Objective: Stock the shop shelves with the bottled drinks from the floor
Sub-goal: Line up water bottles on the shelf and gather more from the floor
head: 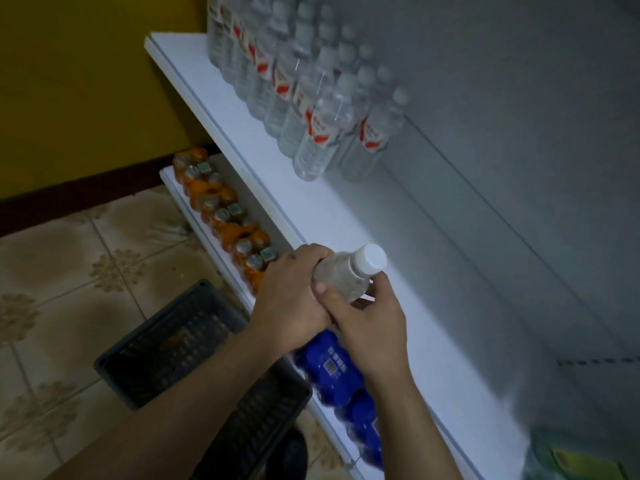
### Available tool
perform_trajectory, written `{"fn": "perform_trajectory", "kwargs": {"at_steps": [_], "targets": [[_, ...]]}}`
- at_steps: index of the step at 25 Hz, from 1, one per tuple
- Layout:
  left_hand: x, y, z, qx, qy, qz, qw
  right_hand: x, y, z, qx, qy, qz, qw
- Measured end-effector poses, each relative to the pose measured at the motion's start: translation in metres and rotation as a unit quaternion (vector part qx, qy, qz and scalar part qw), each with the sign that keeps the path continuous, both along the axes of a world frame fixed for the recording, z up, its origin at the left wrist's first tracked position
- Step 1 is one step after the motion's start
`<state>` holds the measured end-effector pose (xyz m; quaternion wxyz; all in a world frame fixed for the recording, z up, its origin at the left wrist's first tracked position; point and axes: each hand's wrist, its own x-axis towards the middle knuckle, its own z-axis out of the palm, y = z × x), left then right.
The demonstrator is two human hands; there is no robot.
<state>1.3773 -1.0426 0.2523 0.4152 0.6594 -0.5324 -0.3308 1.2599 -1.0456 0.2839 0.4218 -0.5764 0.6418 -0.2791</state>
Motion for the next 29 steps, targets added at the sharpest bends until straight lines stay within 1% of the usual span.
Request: {"fn": "perform_trajectory", "kwargs": {"at_steps": [5, 8, 11, 13, 14, 20, 24, 29], "targets": [[-0.006, -0.058, 0.002, -0.004, 0.003, 0.03, 1.0, 0.006, -0.073, -0.006, -0.034, -0.022, -0.022, 0.999], [-0.003, -0.097, 0.0, -0.013, -0.051, 0.024, 0.998, 0.007, -0.118, -0.012, -0.028, -0.035, -0.034, 0.998], [0.003, -0.126, 0.004, -0.024, -0.024, 0.054, 0.998, 0.014, -0.162, -0.006, -0.044, -0.024, -0.005, 0.999], [0.007, -0.139, 0.004, -0.031, -0.002, 0.081, 0.996, 0.02, -0.192, 0.0, -0.066, 0.007, 0.016, 0.998], [0.008, -0.143, 0.003, -0.025, 0.005, 0.092, 0.995, 0.022, -0.207, 0.002, -0.076, 0.024, 0.02, 0.997], [0.02, -0.15, -0.012, 0.005, 0.018, 0.147, 0.989, 0.037, -0.271, -0.005, -0.147, 0.05, -0.004, 0.988], [0.03, -0.152, -0.019, 0.021, 0.018, 0.149, 0.988, 0.05, -0.298, -0.015, -0.184, 0.063, -0.012, 0.981], [0.029, -0.144, -0.023, 0.03, 0.019, 0.123, 0.992, 0.051, -0.318, -0.021, -0.197, 0.076, -0.072, 0.975]]}}
